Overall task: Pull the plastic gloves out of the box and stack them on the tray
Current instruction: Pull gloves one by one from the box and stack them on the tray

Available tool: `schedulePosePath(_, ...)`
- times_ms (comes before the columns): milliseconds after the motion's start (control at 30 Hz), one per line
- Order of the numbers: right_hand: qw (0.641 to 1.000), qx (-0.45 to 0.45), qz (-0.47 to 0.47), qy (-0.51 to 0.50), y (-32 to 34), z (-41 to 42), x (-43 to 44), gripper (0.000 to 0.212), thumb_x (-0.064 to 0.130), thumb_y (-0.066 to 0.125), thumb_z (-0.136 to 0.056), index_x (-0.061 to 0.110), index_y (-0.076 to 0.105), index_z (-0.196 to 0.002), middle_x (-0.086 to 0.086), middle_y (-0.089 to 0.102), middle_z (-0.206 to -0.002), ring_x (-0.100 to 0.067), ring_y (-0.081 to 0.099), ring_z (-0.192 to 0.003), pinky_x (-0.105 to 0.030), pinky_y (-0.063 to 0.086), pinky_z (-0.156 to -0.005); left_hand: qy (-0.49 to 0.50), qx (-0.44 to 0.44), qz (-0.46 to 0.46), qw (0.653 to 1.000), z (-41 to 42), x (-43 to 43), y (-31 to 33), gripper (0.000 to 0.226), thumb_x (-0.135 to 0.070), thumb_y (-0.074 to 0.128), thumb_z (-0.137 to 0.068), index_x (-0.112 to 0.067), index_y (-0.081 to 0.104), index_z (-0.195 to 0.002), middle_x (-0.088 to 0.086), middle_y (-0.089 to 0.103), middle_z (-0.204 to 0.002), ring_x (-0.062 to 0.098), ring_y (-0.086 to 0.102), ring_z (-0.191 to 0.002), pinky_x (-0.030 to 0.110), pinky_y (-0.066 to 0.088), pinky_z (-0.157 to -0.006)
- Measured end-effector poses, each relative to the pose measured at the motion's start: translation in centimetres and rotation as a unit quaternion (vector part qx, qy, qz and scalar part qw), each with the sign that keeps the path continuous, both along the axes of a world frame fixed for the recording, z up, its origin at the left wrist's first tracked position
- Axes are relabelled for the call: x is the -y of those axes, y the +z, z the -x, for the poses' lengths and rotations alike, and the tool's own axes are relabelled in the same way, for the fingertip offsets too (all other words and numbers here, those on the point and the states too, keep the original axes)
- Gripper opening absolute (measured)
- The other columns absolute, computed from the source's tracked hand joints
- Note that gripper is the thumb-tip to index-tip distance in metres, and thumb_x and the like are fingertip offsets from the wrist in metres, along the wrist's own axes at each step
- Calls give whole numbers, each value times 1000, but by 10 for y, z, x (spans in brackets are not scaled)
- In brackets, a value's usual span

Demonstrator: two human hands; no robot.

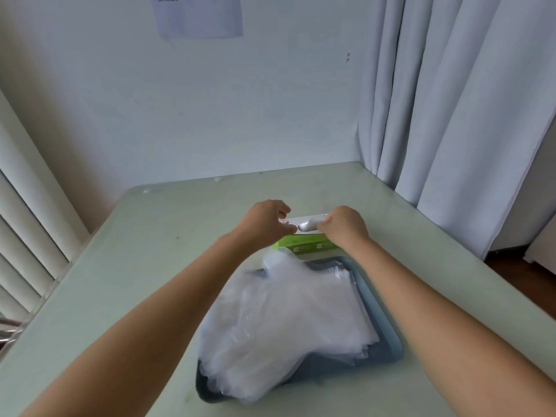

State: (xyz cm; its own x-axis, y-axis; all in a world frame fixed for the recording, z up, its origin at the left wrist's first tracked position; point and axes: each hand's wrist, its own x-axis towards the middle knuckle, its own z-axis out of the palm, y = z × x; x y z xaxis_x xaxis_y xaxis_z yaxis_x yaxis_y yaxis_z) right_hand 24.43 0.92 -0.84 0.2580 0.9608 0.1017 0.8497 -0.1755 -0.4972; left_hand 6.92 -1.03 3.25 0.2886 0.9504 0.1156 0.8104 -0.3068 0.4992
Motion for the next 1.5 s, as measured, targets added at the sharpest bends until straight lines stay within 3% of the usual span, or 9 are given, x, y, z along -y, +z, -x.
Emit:
schedulePosePath(67, 999, -15, 44, -28, -2, 8, -10, 48, 50, 74, -73, 6, 61, -88, -7, 60, -87, -28, 60, -92, -27, 40, -67, -23, -25, 16, 999, -6, -19, -7, 63, -31, 72, -83, -13, 47, -138, 4, 53, -138, 18, 50, -124, 25, 35, -100)
schedulePosePath(167, 995, 26, 75, -62, -6, 18, -22, 47, 50, 73, -75, 10, 62, -98, -9, 65, -109, -28, 60, -105, -28, 42, -71, -39, -78, 74, 993, -12, -38, -23, 85, -44, 70, -82, -14, 27, -149, 4, 36, -151, 21, 36, -136, 29, 27, -109)
schedulePosePath(333, 991, 39, 90, -93, -2, 28, -29, 31, 34, 75, -79, 13, 53, -82, -2, 61, -96, -25, 59, -87, -26, 43, -66, -49, -90, 137, 985, -13, -50, -45, 68, -52, 61, -86, -10, 40, -135, 7, 48, -129, 28, 45, -122, 36, 38, -97)
schedulePosePath(633, 991, -15, 97, -90, 3, 22, -27, 47, 43, 80, -65, 11, 50, -82, -4, 60, -93, -26, 61, -90, -26, 43, -67, -63, -57, 123, 989, -12, -50, -52, 82, -46, 58, -90, -8, 18, -150, 5, 24, -155, 21, 24, -141, 31, 22, -111)
schedulePosePath(833, 995, -23, 42, -86, -6, 12, -29, 33, 19, 68, -84, 9, 43, -63, -7, 57, -74, -26, 53, -70, -24, 35, -52, -64, -55, 128, 988, -11, -51, -55, 89, -49, 57, -89, -10, 9, -153, 3, 14, -159, 21, 14, -145, 34, 17, -116)
schedulePosePath(1000, 997, -39, -57, 21, -9, 0, -20, 16, 10, 63, -87, -2, 67, -76, 1, 57, -62, -17, 48, -56, -25, 34, -50, -63, -68, 127, 988, -11, -54, -57, 90, -51, 58, -88, -10, 9, -153, 3, 12, -160, 20, 12, -146, 33, 15, -116)
schedulePosePath(1067, 991, -44, -110, 68, -6, -4, -16, 12, 10, 65, -86, 3, 66, -76, 12, 47, -64, -15, 49, -63, -27, 33, -55, -64, -77, 126, 987, -12, -56, -56, 91, -51, 58, -88, -10, 10, -153, 4, 12, -160, 21, 13, -146, 33, 16, -116)
schedulePosePath(1333, 956, -67, -231, 165, 31, -8, -9, 11, 6, 70, -79, 6, 65, -70, 8, 43, -67, -3, 42, -60, -13, 32, -58, -67, -82, 121, 987, -13, -58, -55, 89, -50, 59, -88, -10, 12, -152, 5, 16, -158, 22, 18, -144, 33, 20, -114)
schedulePosePath(1500, 959, -81, -188, 196, 53, -14, -9, 10, 18, 73, -81, 9, 67, -81, 2, 62, -85, -2, 50, -66, -16, 38, -64, -64, -75, 124, 987, -13, -57, -56, 90, -51, 59, -88, -11, 10, -153, 4, 12, -160, 22, 13, -146, 35, 16, -116)
